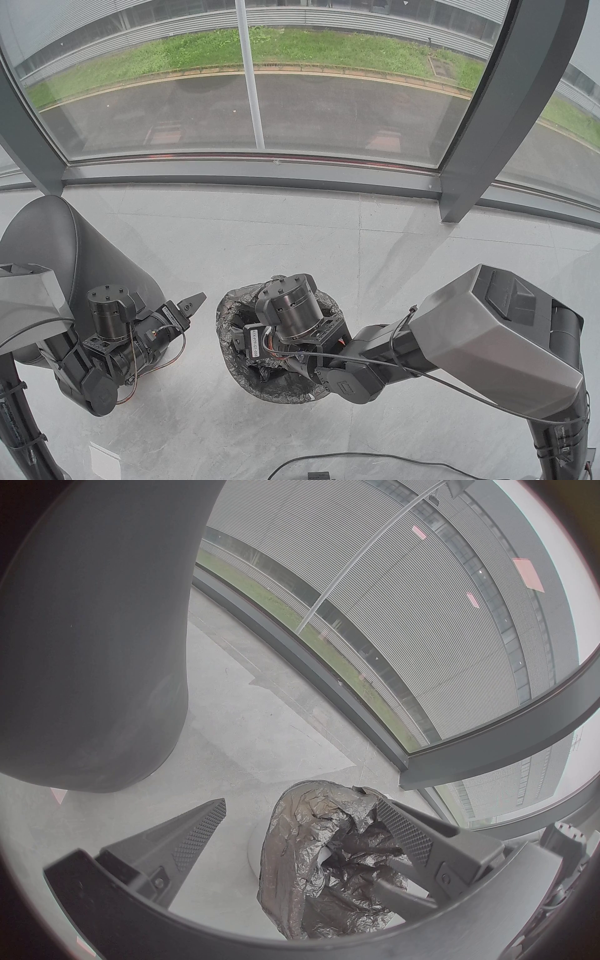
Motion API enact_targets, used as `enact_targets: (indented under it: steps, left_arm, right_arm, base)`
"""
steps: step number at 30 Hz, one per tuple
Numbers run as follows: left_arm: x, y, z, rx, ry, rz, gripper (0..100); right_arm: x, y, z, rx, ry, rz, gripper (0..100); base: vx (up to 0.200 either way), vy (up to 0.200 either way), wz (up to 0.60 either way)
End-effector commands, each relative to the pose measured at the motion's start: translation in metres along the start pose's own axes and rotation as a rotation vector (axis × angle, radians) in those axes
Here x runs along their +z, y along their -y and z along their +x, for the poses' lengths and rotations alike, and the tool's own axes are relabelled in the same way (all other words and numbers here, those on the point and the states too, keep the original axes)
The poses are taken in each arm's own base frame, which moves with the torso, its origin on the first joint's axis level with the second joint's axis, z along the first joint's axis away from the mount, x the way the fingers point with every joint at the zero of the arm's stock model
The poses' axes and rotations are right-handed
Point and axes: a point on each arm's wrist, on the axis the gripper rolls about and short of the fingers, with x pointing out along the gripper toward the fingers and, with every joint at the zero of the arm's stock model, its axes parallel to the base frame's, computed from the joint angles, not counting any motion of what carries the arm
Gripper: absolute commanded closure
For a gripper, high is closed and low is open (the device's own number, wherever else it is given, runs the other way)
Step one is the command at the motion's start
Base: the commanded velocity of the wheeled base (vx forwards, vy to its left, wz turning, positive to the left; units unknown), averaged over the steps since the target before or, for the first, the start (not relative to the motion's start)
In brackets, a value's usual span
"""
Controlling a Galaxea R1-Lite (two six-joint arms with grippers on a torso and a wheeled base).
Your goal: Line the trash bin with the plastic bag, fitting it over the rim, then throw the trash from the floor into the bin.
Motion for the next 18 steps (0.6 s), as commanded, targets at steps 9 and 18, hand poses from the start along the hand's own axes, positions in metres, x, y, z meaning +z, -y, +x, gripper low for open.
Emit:
enact_targets:
  steps: [9, 18]
  left_arm:
    - [0.020, 0.019, -0.023, -0.066, 0.080, 0.012, 0]
    - [0.028, 0.037, -0.044, -0.132, 0.115, 0.024, 0]
  right_arm:
    - [-0.021, 0.021, 0.030, -0.067, -0.069, -0.007, 0]
    - [-0.033, 0.030, 0.048, -0.090, -0.092, -0.008, 0]
  base:
    - [0.000, 0.000, 0.00]
    - [0.000, 0.000, 0.00]
